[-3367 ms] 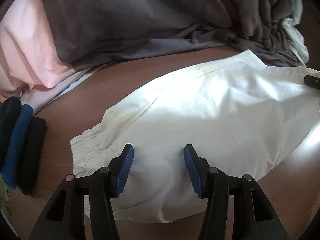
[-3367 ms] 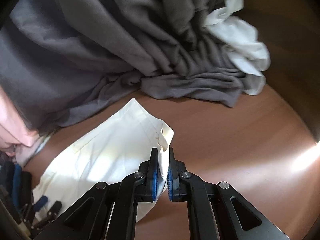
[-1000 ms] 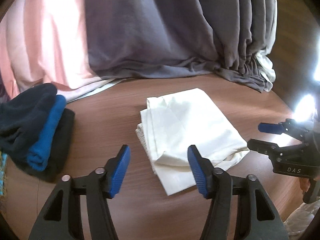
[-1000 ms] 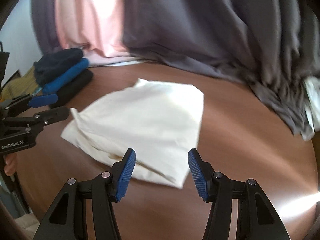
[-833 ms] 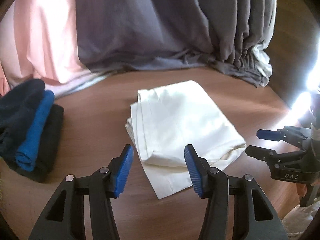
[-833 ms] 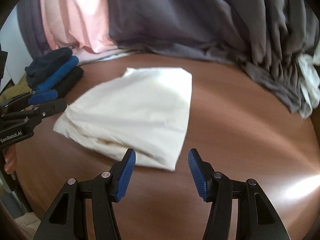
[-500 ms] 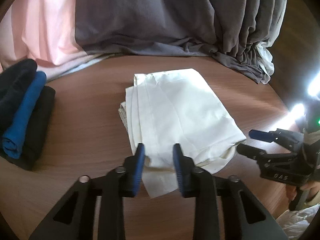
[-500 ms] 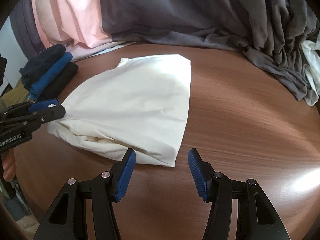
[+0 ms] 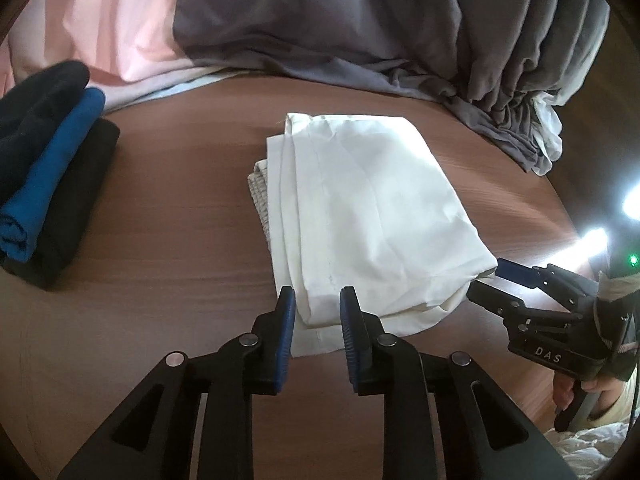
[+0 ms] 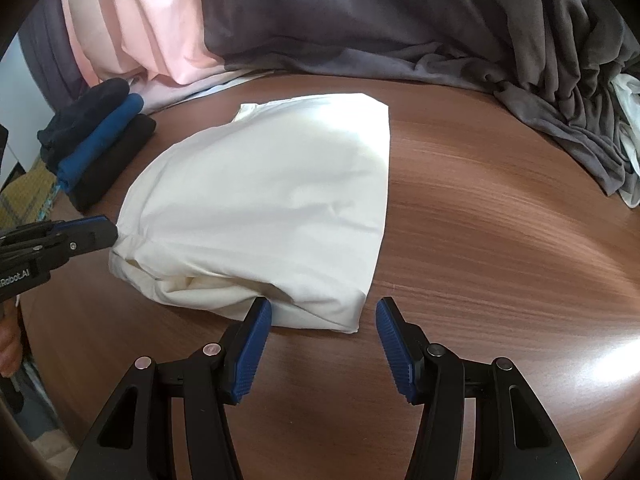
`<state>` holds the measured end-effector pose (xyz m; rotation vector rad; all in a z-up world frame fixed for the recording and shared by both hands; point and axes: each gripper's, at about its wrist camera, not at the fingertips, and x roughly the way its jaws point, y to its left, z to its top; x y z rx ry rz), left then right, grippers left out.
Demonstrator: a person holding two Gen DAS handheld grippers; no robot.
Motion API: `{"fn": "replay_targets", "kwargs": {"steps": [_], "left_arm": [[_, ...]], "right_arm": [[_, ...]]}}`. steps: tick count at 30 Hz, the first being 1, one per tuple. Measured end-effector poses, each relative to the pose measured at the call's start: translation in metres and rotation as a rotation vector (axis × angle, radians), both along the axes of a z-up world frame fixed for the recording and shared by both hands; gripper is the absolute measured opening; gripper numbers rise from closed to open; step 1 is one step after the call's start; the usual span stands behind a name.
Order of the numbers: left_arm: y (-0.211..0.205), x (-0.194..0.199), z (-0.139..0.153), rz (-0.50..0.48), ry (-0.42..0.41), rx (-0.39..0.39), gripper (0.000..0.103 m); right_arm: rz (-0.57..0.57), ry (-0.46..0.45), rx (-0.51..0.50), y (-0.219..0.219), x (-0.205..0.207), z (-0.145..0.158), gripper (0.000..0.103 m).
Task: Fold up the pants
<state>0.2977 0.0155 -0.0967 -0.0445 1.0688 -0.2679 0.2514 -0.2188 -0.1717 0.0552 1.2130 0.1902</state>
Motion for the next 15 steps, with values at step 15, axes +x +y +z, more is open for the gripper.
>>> {"fn": "replay_targets", "kwargs": {"steps": [15], "left_arm": [[0.001, -0.003, 0.009, -0.001, -0.026, -0.114, 0.003]], "right_arm": [[0.004, -0.005, -0.013, 0.0, 0.0, -0.001, 0.056]]}}
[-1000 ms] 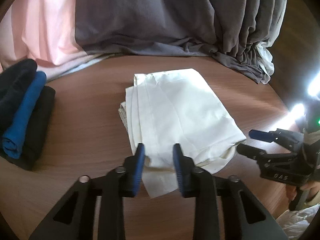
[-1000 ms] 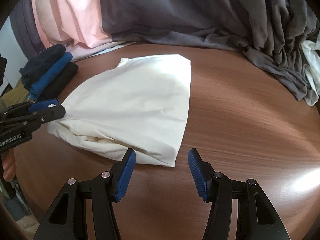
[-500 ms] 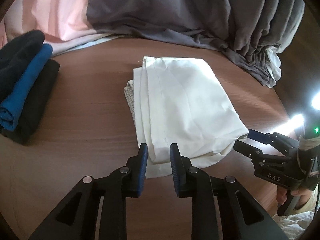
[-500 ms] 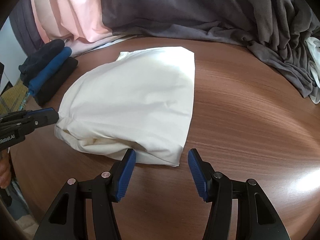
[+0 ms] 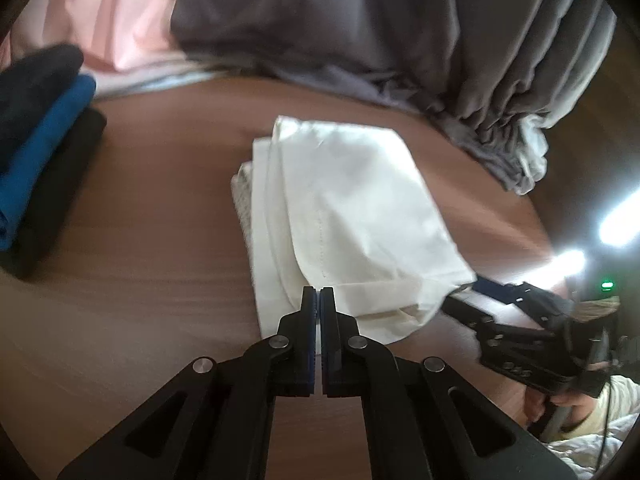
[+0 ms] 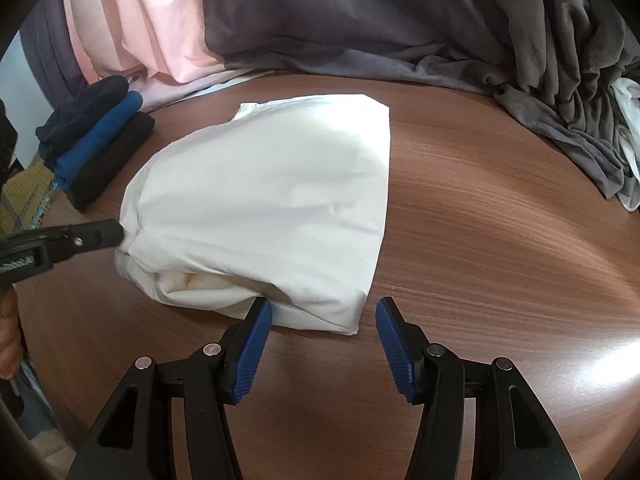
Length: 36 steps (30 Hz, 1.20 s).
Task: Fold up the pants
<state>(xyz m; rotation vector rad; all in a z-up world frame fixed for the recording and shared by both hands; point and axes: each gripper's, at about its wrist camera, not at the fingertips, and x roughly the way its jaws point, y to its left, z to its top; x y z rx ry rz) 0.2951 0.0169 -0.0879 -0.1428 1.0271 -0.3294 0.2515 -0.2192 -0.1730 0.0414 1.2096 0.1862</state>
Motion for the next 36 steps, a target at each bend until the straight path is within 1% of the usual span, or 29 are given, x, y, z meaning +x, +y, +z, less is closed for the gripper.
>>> {"fn": "replay_targets", "kwargs": {"steps": [4, 7, 9, 11, 15, 17, 20, 24, 27, 29, 30, 31, 33, 35, 36], "left_arm": [[0.004, -0.011, 0.024, 0.007, -0.067, 0.004, 0.003], [0.012, -0.019, 0.036, 0.025, -0.082, -0.004, 0.003], [0.014, -0.026, 0.039, 0.03, -0.086, 0.017, 0.003], [0.015, -0.03, 0.03, 0.032, -0.067, 0.045, 0.003], [0.025, -0.026, -0.01, 0.071, 0.044, 0.064, 0.003], [0.025, -0.026, -0.025, 0.074, 0.072, 0.102, 0.003], [0.019, -0.024, -0.041, 0.069, 0.105, 0.138, 0.003], [0.015, -0.023, -0.05, 0.072, 0.117, 0.166, 0.003], [0.011, -0.024, -0.046, 0.06, 0.117, 0.205, 0.004], [0.013, -0.029, -0.037, 0.055, 0.103, 0.218, 0.008], [0.014, -0.032, -0.03, 0.054, 0.09, 0.221, 0.016], [0.018, -0.035, -0.024, 0.055, 0.075, 0.225, 0.027], [0.022, -0.039, -0.007, 0.074, 0.019, 0.224, 0.038], [0.025, -0.037, 0.007, 0.09, -0.039, 0.221, 0.039], [0.025, -0.033, 0.012, 0.094, -0.064, 0.21, 0.042]], "right_arm": [[-0.004, 0.004, -0.008, 0.003, 0.001, -0.001, 0.055], [-0.003, 0.008, -0.017, 0.003, 0.001, -0.001, 0.055], [-0.002, 0.009, -0.022, 0.003, 0.0, 0.0, 0.055], [0.005, 0.009, -0.024, 0.003, 0.0, 0.001, 0.055], [0.018, 0.015, -0.036, 0.004, -0.003, 0.001, 0.055], [0.015, 0.028, -0.058, 0.002, -0.005, -0.001, 0.055], [0.007, 0.051, -0.071, -0.002, -0.007, -0.001, 0.055], [0.019, 0.077, -0.12, -0.002, -0.013, 0.002, 0.055], [0.026, 0.059, -0.131, -0.005, -0.017, 0.014, 0.055], [0.029, 0.024, -0.132, -0.004, -0.018, 0.023, 0.055], [0.028, 0.005, -0.124, -0.004, -0.016, 0.029, 0.055], [0.024, -0.007, -0.107, -0.004, -0.014, 0.033, 0.055], [0.014, -0.035, -0.067, -0.003, -0.008, 0.04, 0.055], [0.011, -0.07, -0.042, -0.002, -0.001, 0.047, 0.056], [0.014, -0.087, -0.033, 0.0, 0.002, 0.049, 0.056]]}}
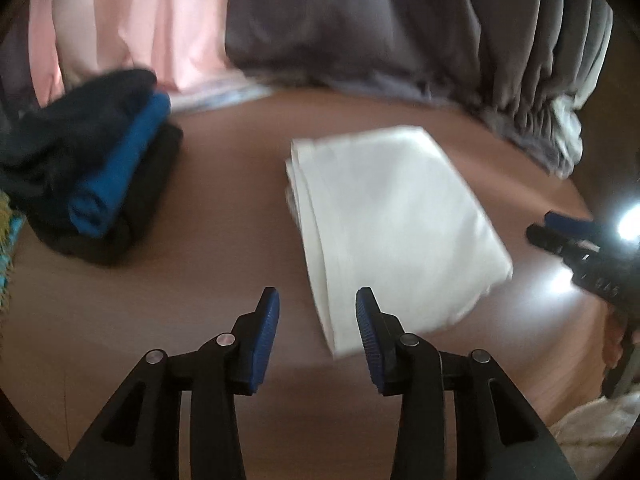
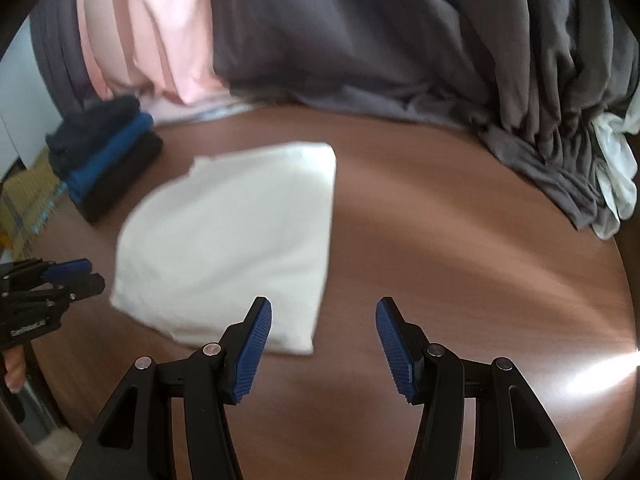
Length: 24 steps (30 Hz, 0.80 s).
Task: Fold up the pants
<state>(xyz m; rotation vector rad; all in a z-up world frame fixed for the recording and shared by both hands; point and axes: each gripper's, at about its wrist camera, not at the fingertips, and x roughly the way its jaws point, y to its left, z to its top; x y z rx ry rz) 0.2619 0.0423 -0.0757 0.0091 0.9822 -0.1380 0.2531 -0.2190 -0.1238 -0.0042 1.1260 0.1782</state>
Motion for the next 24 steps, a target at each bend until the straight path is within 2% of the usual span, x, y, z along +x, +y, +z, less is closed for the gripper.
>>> {"fn": "replay_targets", "kwargs": {"steps": [1, 5, 9, 15, 18, 24], "left_arm": [[0.001, 0.006, 0.004, 0.003, -0.029, -0.018, 0.045], [0.009, 0.03, 0.001, 0.014, -0.069, -0.068, 0.045], [0.009, 0.056, -0.012, 0.02, -0.041, -0.134, 0.045], [0.009, 0.075, -0.042, 0.037, 0.04, -0.157, 0.045], [0.012, 0.079, -0.05, 0.049, 0.049, -0.161, 0.049], [0.012, 0.089, -0.061, 0.047, 0.058, -0.183, 0.05]], "right_arm": [[0.006, -0.021, 0.007, 0.002, 0.005, 0.002, 0.056], [0.004, -0.067, 0.038, 0.007, 0.024, 0.0, 0.056], [-0.021, -0.072, 0.076, 0.006, 0.045, -0.009, 0.056], [-0.033, -0.033, 0.104, 0.006, 0.063, -0.035, 0.056], [-0.024, -0.005, 0.113, 0.008, 0.066, -0.048, 0.056], [-0.009, 0.055, 0.143, 0.012, 0.068, -0.071, 0.056]]}}
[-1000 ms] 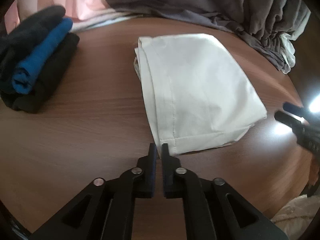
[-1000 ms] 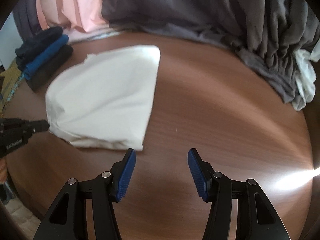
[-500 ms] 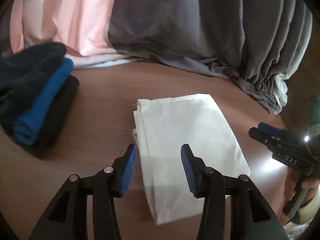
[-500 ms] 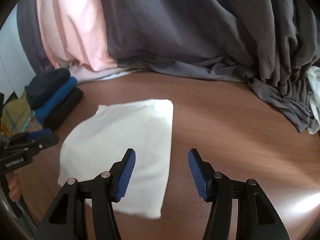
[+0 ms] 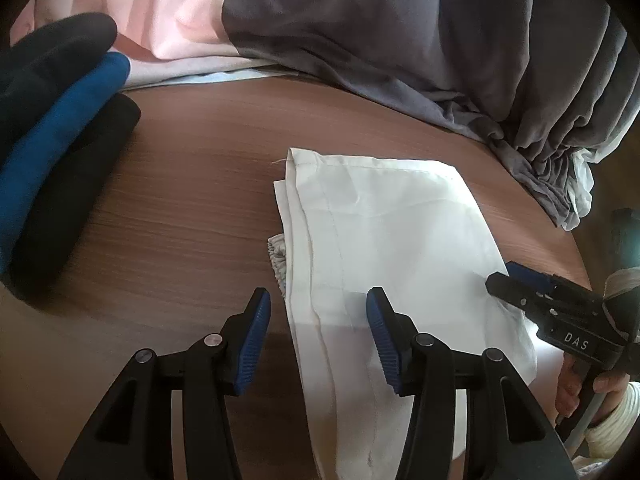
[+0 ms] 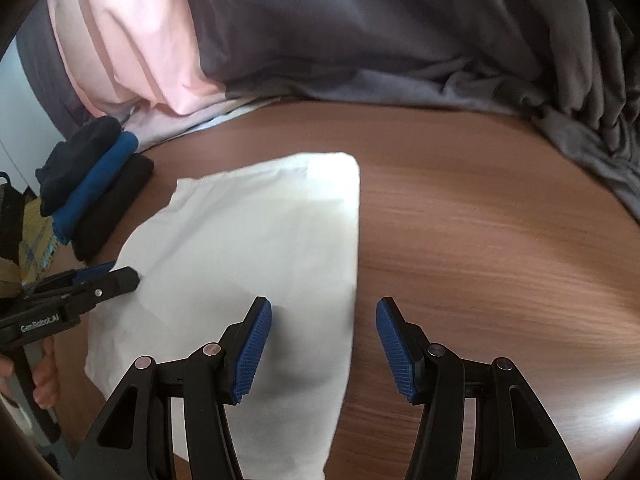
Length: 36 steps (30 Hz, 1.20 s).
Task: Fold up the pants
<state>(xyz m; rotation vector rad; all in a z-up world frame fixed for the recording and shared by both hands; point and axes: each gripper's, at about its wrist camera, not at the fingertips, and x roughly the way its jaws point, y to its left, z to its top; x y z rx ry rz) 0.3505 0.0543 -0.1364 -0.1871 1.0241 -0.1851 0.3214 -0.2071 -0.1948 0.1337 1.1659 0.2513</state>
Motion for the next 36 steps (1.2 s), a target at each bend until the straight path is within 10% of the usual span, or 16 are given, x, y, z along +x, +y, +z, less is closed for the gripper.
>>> {"fn": "replay_targets", "kwargs": {"steps": [16, 25, 36], "left_arm": [[0.0, 0.021, -0.011, 0.0, 0.005, -0.083, 0.054], [0.0, 0.026, -0.008, 0.015, -0.004, -0.134, 0.023], [-0.015, 0.007, 0.012, 0.007, -0.036, -0.142, 0.014]], "right_arm": [[0.015, 0.003, 0.047, 0.005, 0.009, -0.012, 0.055], [0.015, -0.01, 0.024, 0.007, 0.011, -0.009, 0.016], [-0.022, -0.076, 0.037, -0.002, 0.003, 0.026, 0.008]]}}
